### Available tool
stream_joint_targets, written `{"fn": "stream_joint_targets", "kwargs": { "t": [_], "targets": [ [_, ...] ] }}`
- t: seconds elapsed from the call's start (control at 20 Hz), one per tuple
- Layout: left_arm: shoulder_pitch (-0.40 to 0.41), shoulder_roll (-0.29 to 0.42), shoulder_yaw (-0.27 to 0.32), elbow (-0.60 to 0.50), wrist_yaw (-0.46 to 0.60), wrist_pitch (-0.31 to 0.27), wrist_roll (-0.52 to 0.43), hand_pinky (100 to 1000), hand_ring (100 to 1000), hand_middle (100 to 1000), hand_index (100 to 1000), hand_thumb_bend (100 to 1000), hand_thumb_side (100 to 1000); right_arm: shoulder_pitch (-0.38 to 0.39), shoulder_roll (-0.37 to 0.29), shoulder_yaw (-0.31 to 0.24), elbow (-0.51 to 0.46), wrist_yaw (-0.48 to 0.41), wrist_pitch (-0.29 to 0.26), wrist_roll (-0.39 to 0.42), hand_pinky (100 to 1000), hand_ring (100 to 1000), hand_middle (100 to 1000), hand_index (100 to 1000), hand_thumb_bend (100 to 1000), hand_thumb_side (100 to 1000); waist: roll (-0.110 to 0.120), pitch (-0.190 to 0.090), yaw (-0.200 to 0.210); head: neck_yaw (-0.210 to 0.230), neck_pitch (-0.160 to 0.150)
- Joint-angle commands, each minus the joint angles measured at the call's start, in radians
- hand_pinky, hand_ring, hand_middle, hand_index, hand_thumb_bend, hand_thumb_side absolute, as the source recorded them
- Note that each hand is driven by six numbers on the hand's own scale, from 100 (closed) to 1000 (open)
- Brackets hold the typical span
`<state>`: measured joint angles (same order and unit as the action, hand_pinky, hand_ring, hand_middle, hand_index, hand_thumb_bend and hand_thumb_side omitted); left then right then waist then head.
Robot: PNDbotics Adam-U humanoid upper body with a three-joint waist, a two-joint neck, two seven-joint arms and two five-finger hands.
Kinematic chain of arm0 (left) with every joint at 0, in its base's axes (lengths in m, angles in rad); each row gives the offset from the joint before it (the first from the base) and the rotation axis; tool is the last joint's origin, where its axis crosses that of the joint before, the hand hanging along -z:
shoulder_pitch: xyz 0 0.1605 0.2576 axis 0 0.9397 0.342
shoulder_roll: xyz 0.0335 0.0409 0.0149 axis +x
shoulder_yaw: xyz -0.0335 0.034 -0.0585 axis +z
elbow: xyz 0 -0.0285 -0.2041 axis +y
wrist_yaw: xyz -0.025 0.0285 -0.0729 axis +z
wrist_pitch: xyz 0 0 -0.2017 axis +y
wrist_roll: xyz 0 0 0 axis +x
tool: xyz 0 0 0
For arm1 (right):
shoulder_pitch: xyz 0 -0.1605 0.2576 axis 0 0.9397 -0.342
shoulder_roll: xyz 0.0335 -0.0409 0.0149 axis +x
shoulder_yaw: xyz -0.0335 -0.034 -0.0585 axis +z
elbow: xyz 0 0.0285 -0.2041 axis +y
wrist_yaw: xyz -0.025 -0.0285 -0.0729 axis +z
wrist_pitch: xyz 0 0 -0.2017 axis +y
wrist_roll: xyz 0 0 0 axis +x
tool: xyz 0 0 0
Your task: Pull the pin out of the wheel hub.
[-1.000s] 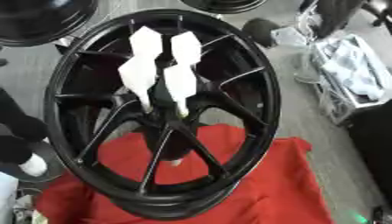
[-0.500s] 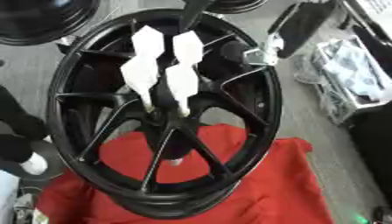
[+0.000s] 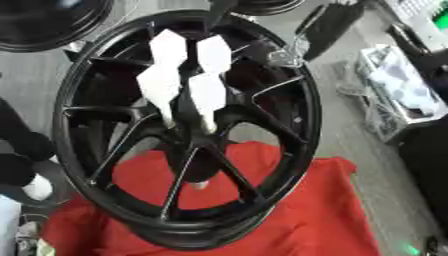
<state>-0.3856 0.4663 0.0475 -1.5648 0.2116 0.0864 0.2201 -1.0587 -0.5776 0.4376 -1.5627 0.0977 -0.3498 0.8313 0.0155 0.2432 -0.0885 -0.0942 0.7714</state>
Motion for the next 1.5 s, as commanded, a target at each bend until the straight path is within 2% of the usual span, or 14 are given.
{"fn": "stream_joint_targets", "kwargs": {
  "t": [0.05, 0.6, 1.05, 1.25, 1.5],
  "targets": [
    [-0.005, 0.023, 0.017, -0.013, 0.005, -0.001, 0.006, 707, 756, 721, 724, 152, 832, -0.020, -0.001, -0.018, 0.011, 0.033, -0.046, 0.015, 858, 771, 752, 852, 100, 277, 0.000, -0.024, 0.006, -0.008, -0.001],
    [0.006, 0.021, 0.021, -0.009, 0.009, 0.002, 0.011, 705, 756, 720, 720, 153, 837, -0.019, 0.024, -0.029, 0.085, 0.114, -0.070, -0.048, 872, 782, 756, 863, 100, 299, -0.002, -0.019, 0.026, -0.021, -0.001],
    [0.012, 0.020, 0.023, -0.007, 0.012, 0.004, 0.013, 704, 756, 719, 720, 153, 842, -0.015, 0.034, -0.035, 0.125, 0.150, -0.098, -0.048, 897, 807, 780, 892, 100, 302, 0.000, -0.010, 0.039, -0.036, -0.001],
    [0.013, 0.019, 0.022, -0.006, 0.014, 0.005, 0.012, 704, 757, 720, 721, 153, 844, -0.013, 0.035, -0.038, 0.134, 0.155, -0.113, -0.038, 903, 810, 784, 902, 100, 356, -0.001, -0.004, 0.042, -0.037, -0.001],
    [0.013, 0.020, 0.020, -0.005, 0.015, 0.005, 0.009, 704, 757, 720, 721, 153, 845, -0.012, 0.035, -0.043, 0.151, 0.174, -0.115, -0.030, 908, 810, 784, 900, 120, 484, 0.000, 0.001, 0.045, -0.041, -0.001]
  ]
}}
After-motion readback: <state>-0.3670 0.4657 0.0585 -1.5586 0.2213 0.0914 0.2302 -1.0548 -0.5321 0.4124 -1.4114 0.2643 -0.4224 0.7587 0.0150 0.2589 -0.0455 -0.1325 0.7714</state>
